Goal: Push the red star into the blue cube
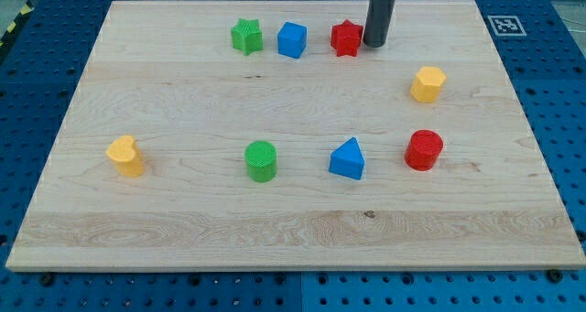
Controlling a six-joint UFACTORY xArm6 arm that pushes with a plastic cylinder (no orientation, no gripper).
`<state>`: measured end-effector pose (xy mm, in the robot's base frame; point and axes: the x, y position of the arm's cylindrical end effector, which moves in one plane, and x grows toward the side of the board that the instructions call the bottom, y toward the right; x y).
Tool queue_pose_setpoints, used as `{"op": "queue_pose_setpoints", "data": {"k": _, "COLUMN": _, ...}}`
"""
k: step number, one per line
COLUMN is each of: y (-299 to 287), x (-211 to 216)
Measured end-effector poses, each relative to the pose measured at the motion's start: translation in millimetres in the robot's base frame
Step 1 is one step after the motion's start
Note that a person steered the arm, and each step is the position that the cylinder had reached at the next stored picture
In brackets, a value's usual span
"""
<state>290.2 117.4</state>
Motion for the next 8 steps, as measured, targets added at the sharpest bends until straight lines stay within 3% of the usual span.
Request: {"op": "queue_pose_setpoints", "data": {"k": 8, "y": -39.0, "x": -1.1}}
